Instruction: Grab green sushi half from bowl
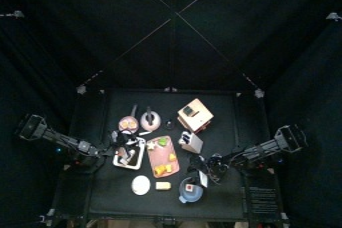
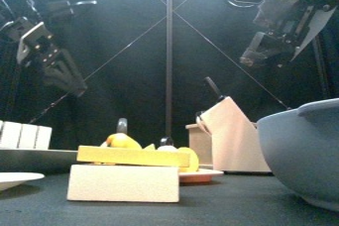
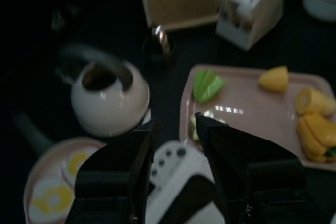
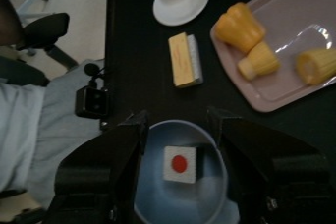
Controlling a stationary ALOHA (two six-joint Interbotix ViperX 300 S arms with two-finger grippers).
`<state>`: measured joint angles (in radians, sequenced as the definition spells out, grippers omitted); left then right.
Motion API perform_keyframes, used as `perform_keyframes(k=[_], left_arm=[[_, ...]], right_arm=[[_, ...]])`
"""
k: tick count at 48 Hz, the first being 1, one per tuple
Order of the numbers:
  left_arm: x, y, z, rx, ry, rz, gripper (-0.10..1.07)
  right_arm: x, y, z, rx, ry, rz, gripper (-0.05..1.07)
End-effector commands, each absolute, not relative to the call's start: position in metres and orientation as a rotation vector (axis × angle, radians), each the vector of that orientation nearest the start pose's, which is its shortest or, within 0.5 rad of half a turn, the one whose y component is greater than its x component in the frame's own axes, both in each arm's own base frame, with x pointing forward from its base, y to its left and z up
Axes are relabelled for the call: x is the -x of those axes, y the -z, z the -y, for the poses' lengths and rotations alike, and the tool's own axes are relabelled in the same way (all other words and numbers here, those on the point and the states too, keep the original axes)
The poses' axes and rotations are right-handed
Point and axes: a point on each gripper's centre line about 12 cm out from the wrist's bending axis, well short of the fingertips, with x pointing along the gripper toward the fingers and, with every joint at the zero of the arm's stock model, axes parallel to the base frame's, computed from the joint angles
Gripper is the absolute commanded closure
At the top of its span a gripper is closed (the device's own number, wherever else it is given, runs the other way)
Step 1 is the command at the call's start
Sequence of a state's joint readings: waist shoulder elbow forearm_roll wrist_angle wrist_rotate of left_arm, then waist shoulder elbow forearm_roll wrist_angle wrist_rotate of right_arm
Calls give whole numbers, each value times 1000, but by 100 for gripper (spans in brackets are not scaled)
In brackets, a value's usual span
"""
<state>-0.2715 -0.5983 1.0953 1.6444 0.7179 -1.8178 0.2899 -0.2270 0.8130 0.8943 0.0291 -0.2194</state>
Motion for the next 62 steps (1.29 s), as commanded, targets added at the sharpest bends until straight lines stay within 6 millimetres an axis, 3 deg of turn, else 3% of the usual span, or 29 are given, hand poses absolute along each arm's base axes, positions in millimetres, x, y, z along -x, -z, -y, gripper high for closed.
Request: perform_keyframes(k=[1,5,12,25,34,39,54,62], left_arm=[[-243,-254,-17,-83,-460,-257,21],[-240,-257,-21,-85,-474,-242,21],[-234,-244,-27,-75,-496,-280,21],[-232,-238,-29,-50,-512,-303,21],[-230,-236,-29,-40,-516,-313,21],[-230,-235,-29,-42,-516,-314,21],[-230,-235,-29,-40,-516,-315,21],[-229,-234,-29,-39,-517,-319,21]], right_arm=[[-330,-213,-101,-647,-83,-649,16],[-332,-215,-102,-746,-60,-660,16],[-335,-220,-94,-926,0,-652,17],[-347,-242,-72,-980,76,-518,17],[-347,-254,-76,-1089,66,-509,17],[-347,-255,-77,-1059,50,-509,17],[-346,-266,-87,-700,-110,-534,16],[-347,-270,-72,-594,-104,-510,16]])
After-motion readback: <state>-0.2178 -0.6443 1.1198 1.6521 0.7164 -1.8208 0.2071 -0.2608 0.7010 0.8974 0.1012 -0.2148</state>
